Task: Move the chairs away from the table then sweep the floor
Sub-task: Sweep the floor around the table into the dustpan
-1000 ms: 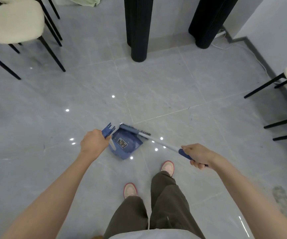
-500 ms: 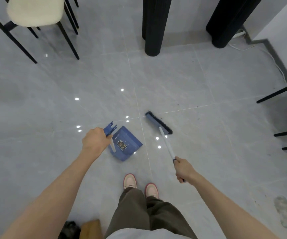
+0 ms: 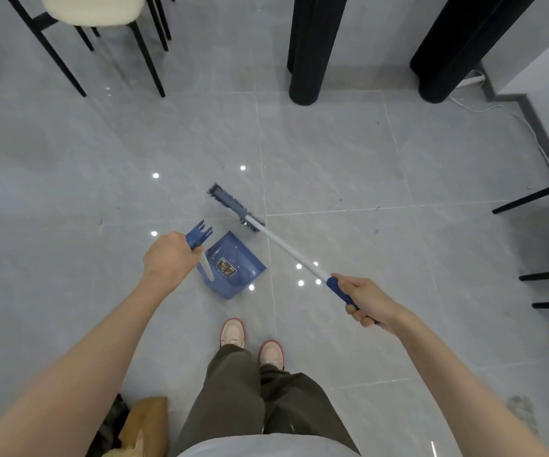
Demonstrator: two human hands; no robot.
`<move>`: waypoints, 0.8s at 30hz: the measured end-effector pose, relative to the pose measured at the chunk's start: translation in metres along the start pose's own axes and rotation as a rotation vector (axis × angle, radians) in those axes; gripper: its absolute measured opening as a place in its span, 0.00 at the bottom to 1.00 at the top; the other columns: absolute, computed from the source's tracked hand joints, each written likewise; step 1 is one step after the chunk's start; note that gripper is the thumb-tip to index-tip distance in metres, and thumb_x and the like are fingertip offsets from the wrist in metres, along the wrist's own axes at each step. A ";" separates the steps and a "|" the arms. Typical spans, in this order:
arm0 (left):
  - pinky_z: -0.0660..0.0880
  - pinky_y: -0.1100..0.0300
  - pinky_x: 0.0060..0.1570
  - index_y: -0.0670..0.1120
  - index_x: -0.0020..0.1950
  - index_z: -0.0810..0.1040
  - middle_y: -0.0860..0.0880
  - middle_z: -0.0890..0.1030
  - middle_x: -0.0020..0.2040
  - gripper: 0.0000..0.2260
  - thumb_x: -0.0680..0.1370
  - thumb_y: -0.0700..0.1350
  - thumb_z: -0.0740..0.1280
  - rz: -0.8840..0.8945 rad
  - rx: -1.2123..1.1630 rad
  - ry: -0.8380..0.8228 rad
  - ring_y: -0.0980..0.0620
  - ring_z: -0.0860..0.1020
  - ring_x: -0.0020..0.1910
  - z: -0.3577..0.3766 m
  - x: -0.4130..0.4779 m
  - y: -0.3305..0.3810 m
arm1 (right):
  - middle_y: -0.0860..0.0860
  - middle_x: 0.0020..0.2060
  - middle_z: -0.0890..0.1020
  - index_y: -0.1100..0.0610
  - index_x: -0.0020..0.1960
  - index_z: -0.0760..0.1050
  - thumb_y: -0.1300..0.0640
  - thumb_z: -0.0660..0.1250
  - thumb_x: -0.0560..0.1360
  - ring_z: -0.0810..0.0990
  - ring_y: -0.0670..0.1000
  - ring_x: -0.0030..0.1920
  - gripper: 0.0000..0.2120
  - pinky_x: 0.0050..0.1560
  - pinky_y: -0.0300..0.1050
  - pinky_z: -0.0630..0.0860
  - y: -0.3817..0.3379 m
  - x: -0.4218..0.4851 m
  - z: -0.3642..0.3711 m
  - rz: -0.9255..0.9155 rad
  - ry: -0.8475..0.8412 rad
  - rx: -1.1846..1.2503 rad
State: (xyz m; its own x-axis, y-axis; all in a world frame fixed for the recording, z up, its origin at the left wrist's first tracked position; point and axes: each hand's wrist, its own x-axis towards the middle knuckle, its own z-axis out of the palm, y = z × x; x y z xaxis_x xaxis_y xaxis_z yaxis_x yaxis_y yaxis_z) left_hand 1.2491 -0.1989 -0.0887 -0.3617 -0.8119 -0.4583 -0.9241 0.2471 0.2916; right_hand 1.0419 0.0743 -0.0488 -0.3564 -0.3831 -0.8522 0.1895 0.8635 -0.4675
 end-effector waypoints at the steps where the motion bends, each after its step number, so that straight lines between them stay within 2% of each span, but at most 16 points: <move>1: 0.68 0.59 0.34 0.42 0.38 0.75 0.45 0.76 0.34 0.13 0.76 0.50 0.65 -0.011 -0.003 0.011 0.43 0.75 0.36 0.002 -0.005 -0.004 | 0.53 0.30 0.67 0.48 0.73 0.65 0.54 0.51 0.83 0.62 0.46 0.23 0.19 0.19 0.35 0.59 -0.003 0.006 0.003 -0.031 0.026 -0.030; 3: 0.68 0.59 0.34 0.42 0.38 0.75 0.45 0.76 0.33 0.14 0.76 0.50 0.65 -0.025 -0.002 0.046 0.43 0.76 0.36 0.001 -0.013 -0.012 | 0.53 0.30 0.68 0.51 0.70 0.69 0.56 0.51 0.82 0.63 0.49 0.25 0.18 0.22 0.36 0.60 -0.013 0.020 0.012 -0.092 0.084 -0.079; 5: 0.67 0.59 0.34 0.41 0.38 0.76 0.44 0.76 0.34 0.14 0.77 0.50 0.65 -0.043 0.003 0.076 0.44 0.74 0.35 0.001 -0.019 -0.020 | 0.53 0.29 0.68 0.56 0.61 0.74 0.57 0.52 0.81 0.65 0.51 0.26 0.15 0.24 0.37 0.62 -0.022 0.041 0.021 -0.137 0.133 -0.154; 7: 0.67 0.59 0.34 0.40 0.39 0.78 0.44 0.75 0.33 0.13 0.77 0.49 0.65 -0.078 -0.009 0.100 0.43 0.74 0.35 0.003 -0.023 -0.026 | 0.53 0.30 0.70 0.57 0.51 0.73 0.57 0.52 0.80 0.68 0.53 0.26 0.11 0.25 0.38 0.65 -0.033 0.068 0.029 -0.145 0.175 -0.237; 10: 0.69 0.58 0.35 0.42 0.38 0.76 0.43 0.77 0.36 0.12 0.76 0.49 0.66 -0.120 -0.025 0.114 0.42 0.75 0.36 0.010 -0.024 -0.035 | 0.56 0.36 0.74 0.58 0.48 0.71 0.58 0.52 0.80 0.71 0.54 0.27 0.10 0.27 0.39 0.67 -0.041 0.105 0.040 -0.065 0.210 -0.288; 12: 0.70 0.58 0.36 0.42 0.39 0.76 0.41 0.80 0.38 0.11 0.76 0.49 0.66 -0.147 -0.047 0.115 0.43 0.75 0.36 0.014 -0.023 -0.039 | 0.57 0.32 0.72 0.60 0.47 0.71 0.62 0.52 0.78 0.68 0.53 0.24 0.09 0.26 0.38 0.65 -0.039 0.120 0.045 0.017 0.189 -0.305; 16: 0.71 0.57 0.36 0.40 0.41 0.77 0.39 0.82 0.41 0.11 0.76 0.49 0.66 -0.173 -0.087 0.119 0.41 0.78 0.38 0.018 -0.021 -0.048 | 0.55 0.24 0.67 0.60 0.36 0.65 0.68 0.52 0.75 0.64 0.50 0.21 0.11 0.24 0.35 0.59 -0.029 0.111 0.061 0.091 0.117 -0.398; 19: 0.72 0.57 0.38 0.38 0.46 0.79 0.38 0.82 0.44 0.12 0.76 0.48 0.66 -0.155 -0.099 0.109 0.40 0.79 0.42 0.016 -0.022 -0.052 | 0.54 0.25 0.66 0.57 0.36 0.63 0.67 0.53 0.75 0.63 0.51 0.22 0.11 0.24 0.37 0.59 -0.020 0.086 0.079 0.090 0.042 -0.391; 22: 0.76 0.52 0.42 0.38 0.48 0.79 0.37 0.82 0.46 0.14 0.76 0.49 0.67 -0.137 -0.097 0.089 0.37 0.80 0.46 0.016 -0.025 -0.059 | 0.52 0.27 0.64 0.55 0.39 0.66 0.61 0.56 0.76 0.59 0.48 0.21 0.07 0.21 0.33 0.55 -0.016 0.056 0.084 0.172 -0.030 -0.137; 24: 0.77 0.51 0.44 0.38 0.49 0.79 0.37 0.82 0.46 0.14 0.76 0.50 0.67 -0.131 -0.099 0.072 0.37 0.80 0.46 0.015 -0.029 -0.064 | 0.51 0.28 0.63 0.56 0.47 0.72 0.58 0.59 0.77 0.56 0.45 0.19 0.04 0.20 0.32 0.52 -0.017 0.031 0.081 0.232 -0.076 -0.003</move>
State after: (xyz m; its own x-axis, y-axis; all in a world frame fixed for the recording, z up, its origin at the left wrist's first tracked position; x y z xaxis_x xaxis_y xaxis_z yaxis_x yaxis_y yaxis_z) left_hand 1.3170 -0.1826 -0.1067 -0.2256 -0.8703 -0.4378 -0.9448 0.0858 0.3161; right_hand 1.1012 0.0211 -0.0864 -0.2342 -0.1978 -0.9519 0.2552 0.9323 -0.2565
